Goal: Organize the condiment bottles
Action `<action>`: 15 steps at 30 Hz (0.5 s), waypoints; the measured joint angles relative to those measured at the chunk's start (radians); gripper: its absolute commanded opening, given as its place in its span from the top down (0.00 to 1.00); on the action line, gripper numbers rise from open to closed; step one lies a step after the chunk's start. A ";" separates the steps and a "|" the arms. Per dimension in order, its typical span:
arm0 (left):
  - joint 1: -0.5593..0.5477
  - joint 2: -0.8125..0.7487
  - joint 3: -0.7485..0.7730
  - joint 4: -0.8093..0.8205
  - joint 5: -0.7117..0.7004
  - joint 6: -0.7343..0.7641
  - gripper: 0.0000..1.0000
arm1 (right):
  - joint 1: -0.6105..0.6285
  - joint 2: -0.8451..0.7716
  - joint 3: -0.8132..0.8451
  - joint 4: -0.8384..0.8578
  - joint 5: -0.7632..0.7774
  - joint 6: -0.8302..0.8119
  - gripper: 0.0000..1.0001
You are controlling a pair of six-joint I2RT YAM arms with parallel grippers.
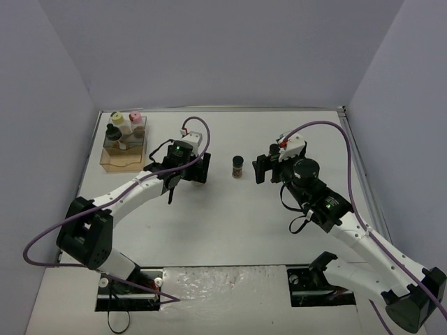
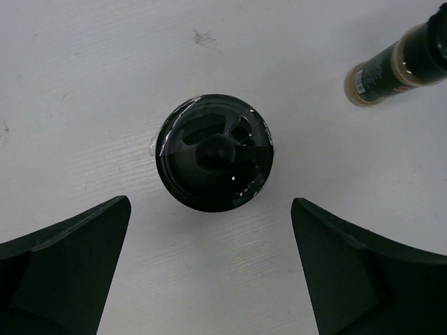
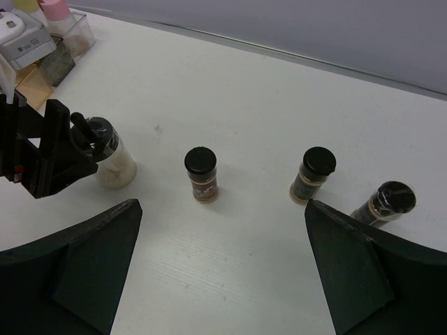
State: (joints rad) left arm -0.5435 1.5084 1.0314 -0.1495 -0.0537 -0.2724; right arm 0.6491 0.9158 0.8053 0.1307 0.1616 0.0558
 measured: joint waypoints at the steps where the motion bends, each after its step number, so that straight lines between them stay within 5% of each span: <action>1: -0.003 0.010 0.002 0.005 -0.014 -0.003 0.03 | 0.000 0.000 0.000 -0.001 0.000 0.000 0.00; 15: -0.027 0.095 0.026 0.103 -0.114 -0.056 0.24 | 0.000 -0.037 -0.007 -0.011 0.008 0.000 0.00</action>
State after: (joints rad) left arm -0.5705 1.6032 1.0578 -0.0463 -0.1680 -0.3279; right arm 0.6491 0.8785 0.7979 0.1199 0.1693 0.0563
